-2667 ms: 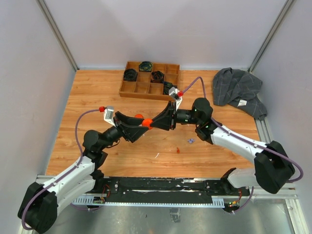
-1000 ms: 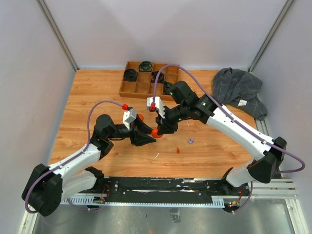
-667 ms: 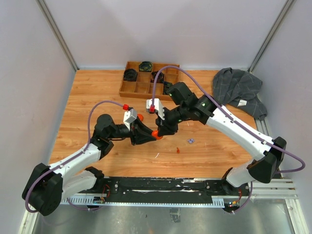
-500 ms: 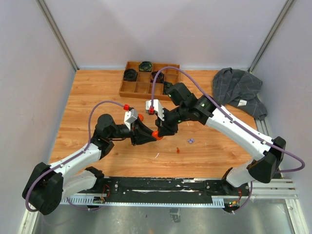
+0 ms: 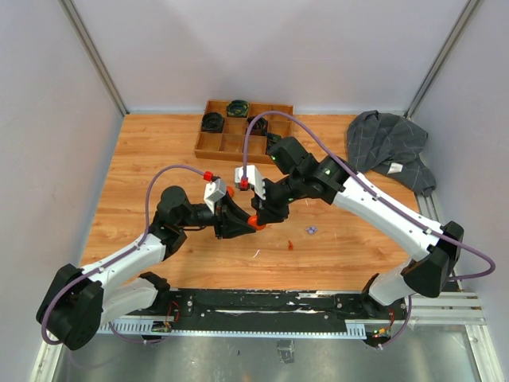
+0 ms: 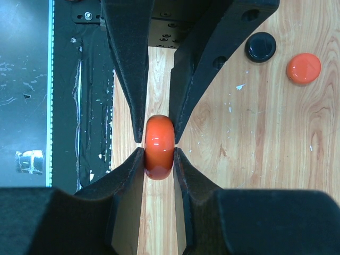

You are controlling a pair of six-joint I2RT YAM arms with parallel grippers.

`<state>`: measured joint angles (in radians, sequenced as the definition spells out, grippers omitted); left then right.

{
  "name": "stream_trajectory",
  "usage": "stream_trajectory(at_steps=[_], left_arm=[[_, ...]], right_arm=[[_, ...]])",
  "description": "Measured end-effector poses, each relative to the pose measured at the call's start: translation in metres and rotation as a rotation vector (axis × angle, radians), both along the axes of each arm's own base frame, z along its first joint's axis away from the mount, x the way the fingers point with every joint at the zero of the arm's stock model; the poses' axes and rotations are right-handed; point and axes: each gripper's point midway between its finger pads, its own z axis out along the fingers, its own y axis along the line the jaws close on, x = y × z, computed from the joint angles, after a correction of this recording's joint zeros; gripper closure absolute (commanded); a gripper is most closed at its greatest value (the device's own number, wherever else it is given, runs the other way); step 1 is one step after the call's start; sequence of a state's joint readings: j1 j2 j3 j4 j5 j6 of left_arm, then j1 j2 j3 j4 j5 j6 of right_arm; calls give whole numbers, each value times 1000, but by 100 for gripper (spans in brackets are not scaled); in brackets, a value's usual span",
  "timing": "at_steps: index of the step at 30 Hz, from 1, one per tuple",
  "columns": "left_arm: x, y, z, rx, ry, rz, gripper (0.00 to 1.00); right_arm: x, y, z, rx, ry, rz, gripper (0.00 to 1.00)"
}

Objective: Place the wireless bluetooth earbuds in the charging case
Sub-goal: Pick up the charging case at the center of the board, then open the charging case.

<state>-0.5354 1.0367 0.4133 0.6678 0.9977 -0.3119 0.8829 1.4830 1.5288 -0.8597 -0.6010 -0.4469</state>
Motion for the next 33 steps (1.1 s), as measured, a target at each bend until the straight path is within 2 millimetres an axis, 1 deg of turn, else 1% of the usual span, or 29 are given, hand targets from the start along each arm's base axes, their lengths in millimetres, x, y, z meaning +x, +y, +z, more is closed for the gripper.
stream_trajectory(at_steps=[3,4,7,9,11,12,15,16,17,21,28,33], left_arm=[[-1,-1,-1,2,4,-4,64],[-1,-1,-1,3,5,-5,66],[-2,-1,-1,4,5,-7,74],[-2,-1,-2,5,7,-9,82],[-2,-1,-2,5,2,-7,91],[-2,-1,-2,6,2,-7,94],[1,-1,-1,5,-12,8,99],[2,0,0,2,-23,21,100],[3,0,1,1,-25,25,100],[4,2,10,-20,-78,55,100],[5,5,18,-41,-129,92,100],[7,6,18,-45,-147,113,100]], right_arm=[[-1,1,-1,-2,1,3,99],[-1,1,-1,-2,1,3,99],[-1,1,-1,-3,2,3,98],[0,1,-1,-4,1,3,94],[0,0,-2,-6,0,1,88],[0,0,-2,-6,-1,1,83],[2,1,-1,-5,-9,-4,69],[3,1,-1,-4,-15,-6,64],[4,1,0,1,-22,-8,61],[9,5,5,36,-64,-14,51],[14,7,13,77,-120,-28,50],[18,7,14,76,-145,-44,49]])
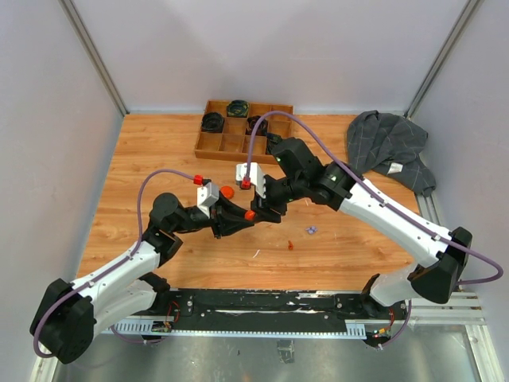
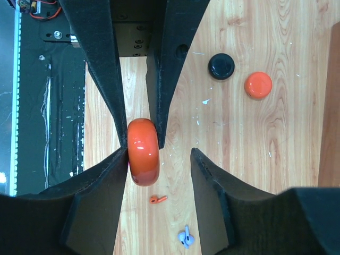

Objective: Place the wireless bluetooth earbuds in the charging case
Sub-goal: Open the charging case.

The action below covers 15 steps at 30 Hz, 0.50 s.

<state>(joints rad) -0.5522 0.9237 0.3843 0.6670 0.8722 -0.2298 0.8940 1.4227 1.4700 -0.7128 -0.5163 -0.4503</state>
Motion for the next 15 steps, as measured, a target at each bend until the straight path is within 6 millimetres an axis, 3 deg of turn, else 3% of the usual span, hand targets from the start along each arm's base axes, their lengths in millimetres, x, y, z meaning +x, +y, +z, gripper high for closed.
stream_trajectory(at_steps=[15], left_arm=[[2,2,-3,-5,-57,27,100]], right_arm=[[9,-7,10,5,-60,-59,47]])
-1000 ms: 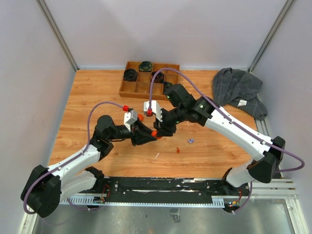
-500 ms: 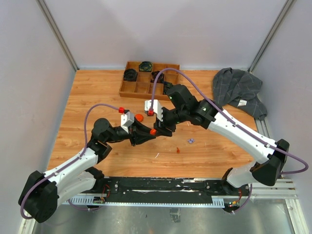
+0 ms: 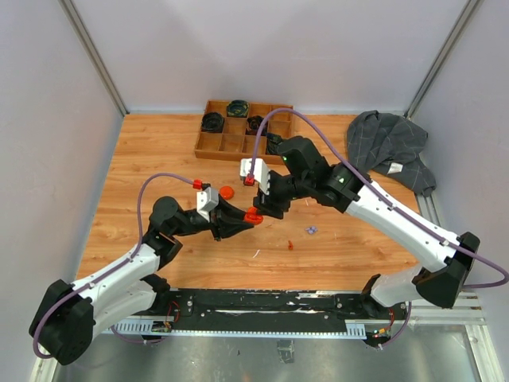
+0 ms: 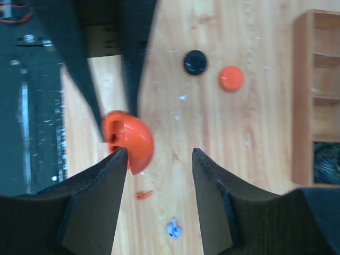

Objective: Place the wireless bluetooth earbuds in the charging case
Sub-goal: Open the charging case, then pick up the earbud from the center of the board.

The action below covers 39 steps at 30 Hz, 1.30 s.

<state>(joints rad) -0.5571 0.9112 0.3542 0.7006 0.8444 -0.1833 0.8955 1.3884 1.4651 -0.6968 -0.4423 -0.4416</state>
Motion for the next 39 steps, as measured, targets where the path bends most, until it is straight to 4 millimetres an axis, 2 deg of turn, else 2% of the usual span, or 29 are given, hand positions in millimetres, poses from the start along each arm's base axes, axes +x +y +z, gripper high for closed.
stream_trajectory(at_steps=[5,10,16,18,22,27,32,39], left_arm=[[-11,-2,-9,15,15,-44,100],[-11,-2,-10,17,14,-45,100],[2,2,-21,27,23,41,100],[10,4,-28,33,36,92,100],[29,13,-43,46,68,228,100],[54,25,-57,51,132,378,100],[68,38,-74,38,209,471,100],[68,43,-91,37,251,501,100]], right_arm=[[17,-2,10,21,-58,-59,45],[25,-4,14,33,-78,-102,42],[33,-7,14,43,-79,-168,37],[38,-14,7,35,-70,-217,37],[55,-35,-19,-3,-14,-358,37],[69,-69,-64,-88,67,-562,37],[56,-89,-111,-180,161,-664,38],[27,-107,-165,-279,320,-767,39]])
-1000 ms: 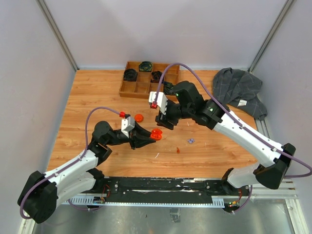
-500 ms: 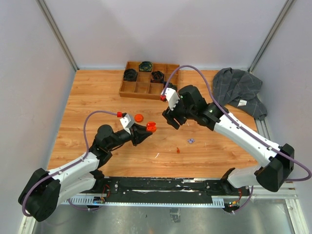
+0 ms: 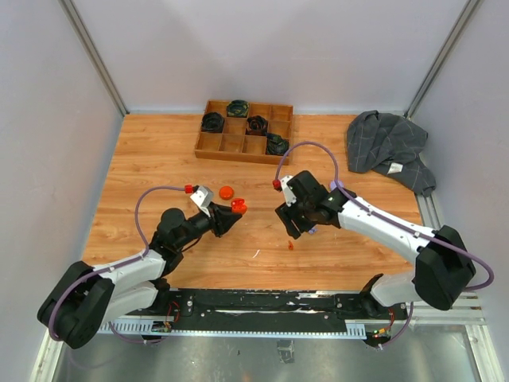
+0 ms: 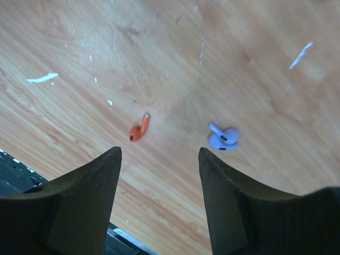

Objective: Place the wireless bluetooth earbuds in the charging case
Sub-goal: Pick up the earbud from the center of the board.

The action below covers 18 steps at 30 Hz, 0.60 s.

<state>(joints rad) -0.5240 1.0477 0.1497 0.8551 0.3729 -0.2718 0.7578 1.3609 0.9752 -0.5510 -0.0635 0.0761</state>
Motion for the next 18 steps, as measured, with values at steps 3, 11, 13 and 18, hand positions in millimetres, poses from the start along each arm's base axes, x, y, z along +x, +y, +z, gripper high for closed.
stream_trajectory(at_steps=[3,11,13,18], left_arm=[[0,2,-4,2,2,13,100],[6,8,-6,10,9,61,100],[7,10,-4,7,4,74,100],[10,15,3,-1,-12,109,100]], right_arm=[[-14,-4,-19,-22,63,-23,39],[-39,-5,-52,-67,179,-47,41],[-47,-4,-60,-80,206,-40,41],[-62,2,-74,-92,258,-17,43]])
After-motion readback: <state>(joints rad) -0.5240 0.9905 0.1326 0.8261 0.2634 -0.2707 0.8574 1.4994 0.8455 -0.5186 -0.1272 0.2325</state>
